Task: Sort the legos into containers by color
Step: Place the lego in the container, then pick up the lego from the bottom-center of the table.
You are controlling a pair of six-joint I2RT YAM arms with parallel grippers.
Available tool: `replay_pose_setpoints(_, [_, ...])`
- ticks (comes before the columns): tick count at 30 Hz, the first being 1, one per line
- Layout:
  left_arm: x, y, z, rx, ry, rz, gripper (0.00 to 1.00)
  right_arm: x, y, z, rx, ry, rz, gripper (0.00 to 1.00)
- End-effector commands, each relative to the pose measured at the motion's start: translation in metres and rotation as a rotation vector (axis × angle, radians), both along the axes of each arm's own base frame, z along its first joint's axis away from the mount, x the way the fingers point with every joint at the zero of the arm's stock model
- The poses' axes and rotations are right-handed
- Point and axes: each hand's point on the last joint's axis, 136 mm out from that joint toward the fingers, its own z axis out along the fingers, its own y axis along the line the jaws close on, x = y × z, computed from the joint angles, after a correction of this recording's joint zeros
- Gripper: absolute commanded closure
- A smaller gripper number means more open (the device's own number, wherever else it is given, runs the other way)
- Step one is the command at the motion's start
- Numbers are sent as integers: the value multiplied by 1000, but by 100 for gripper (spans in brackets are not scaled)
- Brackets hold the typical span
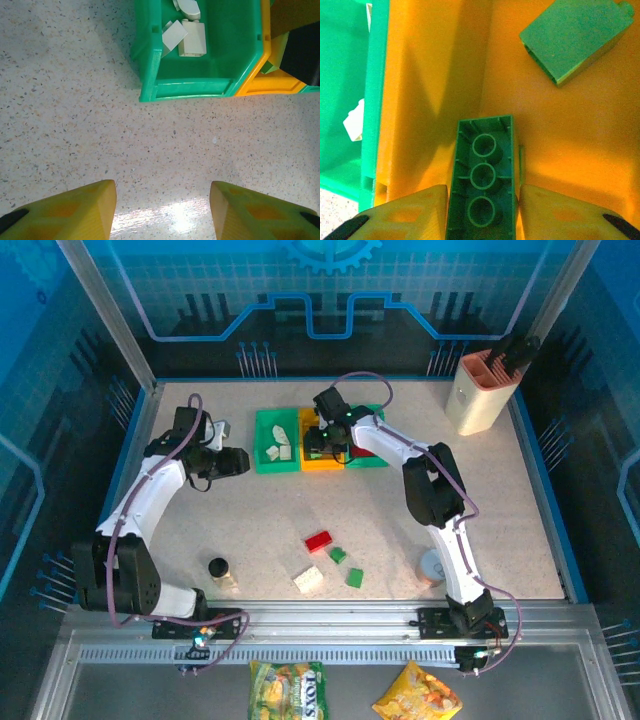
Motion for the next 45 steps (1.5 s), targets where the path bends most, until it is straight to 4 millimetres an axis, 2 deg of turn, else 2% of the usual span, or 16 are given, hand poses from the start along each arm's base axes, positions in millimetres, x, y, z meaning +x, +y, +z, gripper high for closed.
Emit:
replay_pose_setpoints(1, [-3, 5, 5, 18, -18, -5, 47, 0, -2, 27, 32, -26, -4, 57])
replay_pose_setpoints(11, [-3, 5, 5, 16, -16, -5, 47, -5, -4, 47, 39, -59, 15, 56])
replay_pose_setpoints(19, [-3, 6, 4, 21, -15, -3, 47, -23, -6, 58, 1, -111, 127, 56])
replay_pose_setpoints(28, [-2, 5, 2, 18, -9, -3, 47, -58, 1, 62, -16, -193, 432, 56])
replay_pose_setpoints(34, [-1, 5, 3, 19, -9, -4, 47, -94, 10, 62, 33, -239, 716, 56])
replay_pose_setpoints(39, [-2, 5, 4, 18, -12, -6, 47, -126, 7, 56, 38, -297, 956, 54])
replay_pose_setpoints(45, [-2, 5, 3, 16, -10, -4, 47, -149, 3, 48, -13, -349, 1153, 52])
